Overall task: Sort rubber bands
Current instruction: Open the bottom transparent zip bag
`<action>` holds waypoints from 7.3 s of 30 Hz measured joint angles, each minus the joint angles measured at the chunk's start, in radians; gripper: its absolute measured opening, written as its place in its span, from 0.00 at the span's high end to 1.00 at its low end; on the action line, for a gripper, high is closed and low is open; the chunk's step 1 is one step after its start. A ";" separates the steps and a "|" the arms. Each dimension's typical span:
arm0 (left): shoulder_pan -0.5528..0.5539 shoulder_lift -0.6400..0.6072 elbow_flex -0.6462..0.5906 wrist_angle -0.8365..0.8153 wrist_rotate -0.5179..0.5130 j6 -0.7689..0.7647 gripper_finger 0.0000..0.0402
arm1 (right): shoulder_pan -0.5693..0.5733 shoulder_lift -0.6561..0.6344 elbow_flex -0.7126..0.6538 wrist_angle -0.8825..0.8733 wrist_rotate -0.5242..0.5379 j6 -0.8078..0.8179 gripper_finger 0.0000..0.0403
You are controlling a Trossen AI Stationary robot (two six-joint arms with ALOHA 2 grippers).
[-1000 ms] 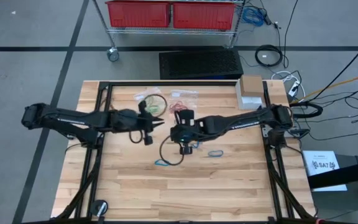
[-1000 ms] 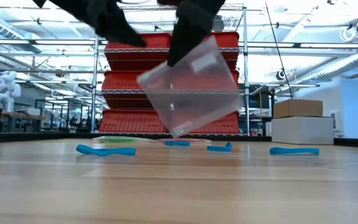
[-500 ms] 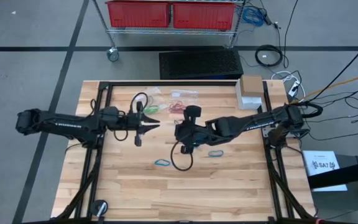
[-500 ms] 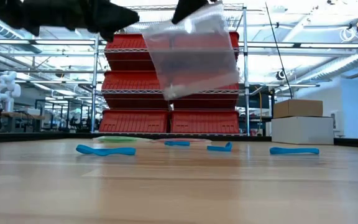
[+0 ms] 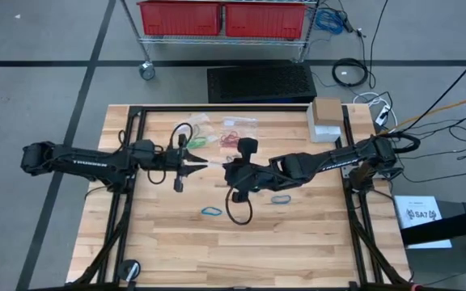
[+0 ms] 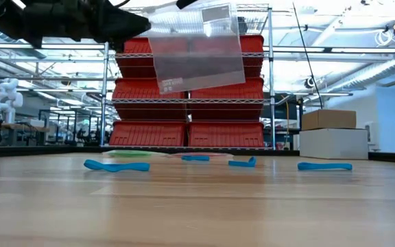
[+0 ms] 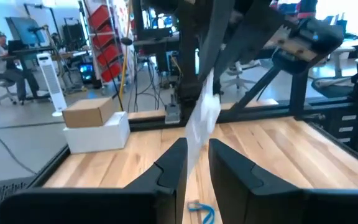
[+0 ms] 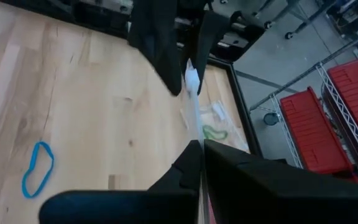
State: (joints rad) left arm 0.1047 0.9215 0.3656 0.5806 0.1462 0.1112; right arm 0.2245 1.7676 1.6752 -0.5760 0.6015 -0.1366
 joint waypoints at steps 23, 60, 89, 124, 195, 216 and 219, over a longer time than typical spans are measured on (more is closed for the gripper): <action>0.000 0.008 0.000 0.016 -0.028 0.053 0.99 | -0.036 0.001 0.023 0.027 -0.050 0.064 0.85; 0.000 0.008 0.001 -0.017 -0.106 0.052 1.00 | -0.162 0.082 0.029 0.102 -0.291 0.024 0.97; 0.000 0.008 0.001 -0.024 -0.126 0.052 1.00 | -0.144 0.007 0.030 -0.448 -0.262 0.272 0.98; 0.000 0.008 0.001 -0.036 -0.129 0.052 1.00 | -0.123 0.086 0.159 -0.251 -0.156 0.077 0.98; -0.008 0.057 0.000 -0.048 -0.128 0.024 1.00 | -0.178 0.176 0.070 -0.163 -0.267 0.124 1.00; -0.022 0.158 0.001 0.005 -0.128 -0.001 1.00 | -0.137 0.093 -0.344 0.388 -0.286 0.159 1.00; -0.022 0.158 0.001 0.005 -0.128 0.000 1.00 | -0.153 0.089 -0.396 0.514 -0.291 0.158 1.00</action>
State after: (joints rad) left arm 0.0826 1.0794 0.3664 0.5858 0.0181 0.1108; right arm 0.0719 1.8565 1.2788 -0.0621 0.3105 0.0214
